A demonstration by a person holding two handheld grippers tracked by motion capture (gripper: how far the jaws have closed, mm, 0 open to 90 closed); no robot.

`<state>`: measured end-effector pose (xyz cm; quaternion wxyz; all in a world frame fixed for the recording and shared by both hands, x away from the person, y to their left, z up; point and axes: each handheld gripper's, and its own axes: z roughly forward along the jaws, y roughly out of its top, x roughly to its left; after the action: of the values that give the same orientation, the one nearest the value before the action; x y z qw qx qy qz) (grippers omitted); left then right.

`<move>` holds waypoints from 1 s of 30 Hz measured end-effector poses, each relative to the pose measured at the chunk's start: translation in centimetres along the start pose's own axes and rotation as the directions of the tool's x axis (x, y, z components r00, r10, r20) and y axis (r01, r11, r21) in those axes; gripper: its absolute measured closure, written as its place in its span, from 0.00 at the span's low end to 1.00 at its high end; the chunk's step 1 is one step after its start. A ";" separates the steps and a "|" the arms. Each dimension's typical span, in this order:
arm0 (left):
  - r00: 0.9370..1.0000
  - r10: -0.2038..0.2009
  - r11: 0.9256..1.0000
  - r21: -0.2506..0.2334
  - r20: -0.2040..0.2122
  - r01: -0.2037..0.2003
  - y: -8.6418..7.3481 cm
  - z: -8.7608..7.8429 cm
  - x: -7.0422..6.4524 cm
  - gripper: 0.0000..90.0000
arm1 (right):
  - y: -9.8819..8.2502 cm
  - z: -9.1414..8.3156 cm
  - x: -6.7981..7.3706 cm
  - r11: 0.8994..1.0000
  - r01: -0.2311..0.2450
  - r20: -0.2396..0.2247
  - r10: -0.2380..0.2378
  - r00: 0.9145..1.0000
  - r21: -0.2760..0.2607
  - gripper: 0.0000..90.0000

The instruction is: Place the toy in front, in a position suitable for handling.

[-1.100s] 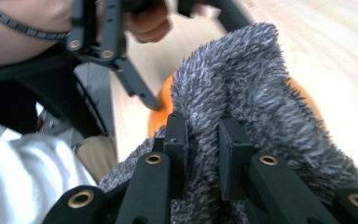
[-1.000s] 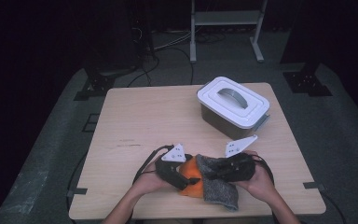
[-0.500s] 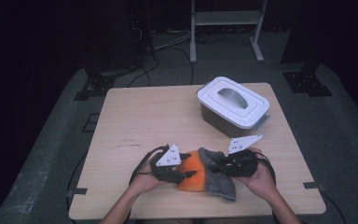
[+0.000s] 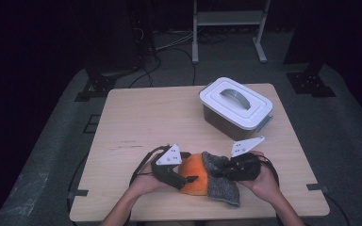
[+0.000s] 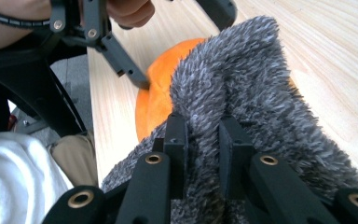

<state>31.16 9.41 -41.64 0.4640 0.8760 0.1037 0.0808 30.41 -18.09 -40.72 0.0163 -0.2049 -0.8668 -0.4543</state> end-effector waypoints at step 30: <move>0.999 0.035 0.999 -0.005 0.019 -0.035 0.1 -0.2 -0.4 0.31 | -0.4 -0.1 -0.6 0.999 -0.027 0.005 0.028 1.000 -0.047 0.83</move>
<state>30.77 9.43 -41.46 0.4657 0.8772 0.0840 0.0809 30.77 -18.60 -41.07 0.0156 -0.2184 -0.8531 -0.4737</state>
